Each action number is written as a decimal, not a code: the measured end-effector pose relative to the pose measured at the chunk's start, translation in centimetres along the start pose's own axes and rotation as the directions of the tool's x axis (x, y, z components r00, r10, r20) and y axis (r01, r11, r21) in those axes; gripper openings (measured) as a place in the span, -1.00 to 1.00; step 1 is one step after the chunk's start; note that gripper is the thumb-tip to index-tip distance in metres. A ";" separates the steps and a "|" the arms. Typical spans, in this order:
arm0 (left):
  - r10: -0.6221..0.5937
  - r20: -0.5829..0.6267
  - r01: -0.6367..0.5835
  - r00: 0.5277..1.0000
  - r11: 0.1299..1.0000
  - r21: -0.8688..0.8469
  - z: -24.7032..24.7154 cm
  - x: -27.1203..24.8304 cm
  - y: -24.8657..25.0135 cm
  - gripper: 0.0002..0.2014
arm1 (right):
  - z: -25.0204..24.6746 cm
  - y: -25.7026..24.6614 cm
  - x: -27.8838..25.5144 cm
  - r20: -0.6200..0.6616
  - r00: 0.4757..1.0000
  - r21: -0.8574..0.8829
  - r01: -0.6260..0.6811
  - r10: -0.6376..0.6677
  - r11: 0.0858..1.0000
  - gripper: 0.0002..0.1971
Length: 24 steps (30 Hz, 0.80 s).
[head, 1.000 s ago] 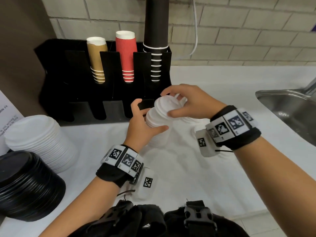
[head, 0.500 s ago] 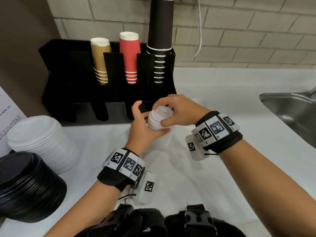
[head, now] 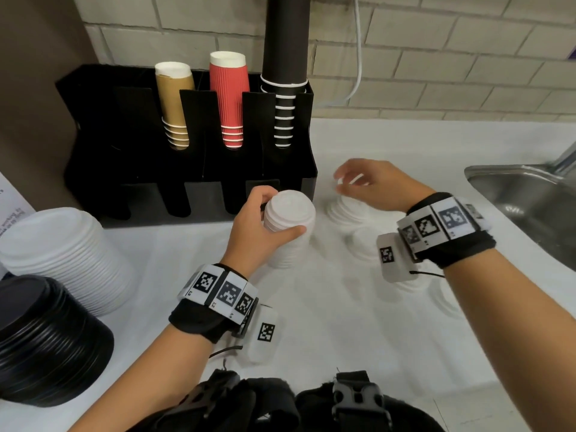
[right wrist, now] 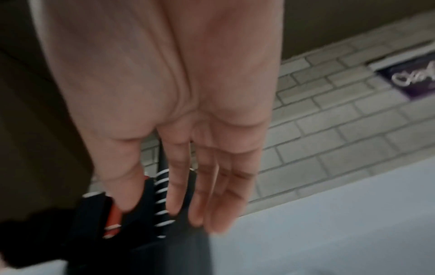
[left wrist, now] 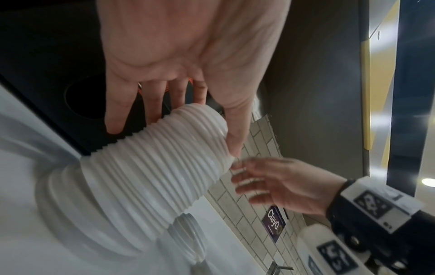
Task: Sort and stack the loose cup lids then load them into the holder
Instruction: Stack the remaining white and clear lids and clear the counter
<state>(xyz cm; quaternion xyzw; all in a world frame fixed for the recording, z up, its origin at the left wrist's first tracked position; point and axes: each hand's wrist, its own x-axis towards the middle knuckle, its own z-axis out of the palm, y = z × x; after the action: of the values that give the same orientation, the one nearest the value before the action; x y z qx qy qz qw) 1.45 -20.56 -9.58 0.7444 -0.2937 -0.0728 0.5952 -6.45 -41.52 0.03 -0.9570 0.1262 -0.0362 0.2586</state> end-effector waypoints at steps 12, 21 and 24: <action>0.002 0.007 -0.002 1.000 1.000 -0.008 -0.3 -0.3 -0.3 -0.40 | 3.3 6.7 -1.5 0.295 0.891 -0.457 -0.185 0.344 0.870 -0.23; 0.021 0.005 -0.021 1.000 1.000 -0.004 -0.3 -0.2 -0.5 -0.40 | 3.3 6.4 -0.2 0.293 0.919 -0.426 -0.122 0.264 0.896 -0.43; 0.020 -0.010 -0.020 1.000 1.000 0.001 -0.1 -0.3 -0.6 -0.38 | 1.4 4.4 -0.1 0.250 0.954 -0.233 -0.108 0.167 0.966 -0.45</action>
<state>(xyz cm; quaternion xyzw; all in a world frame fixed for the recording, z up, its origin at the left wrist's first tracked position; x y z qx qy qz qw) 1.51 -20.26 -10.15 0.7420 -0.2981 -0.0628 0.5972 -7.35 -44.46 -3.42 -0.9644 0.1600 0.1254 0.1693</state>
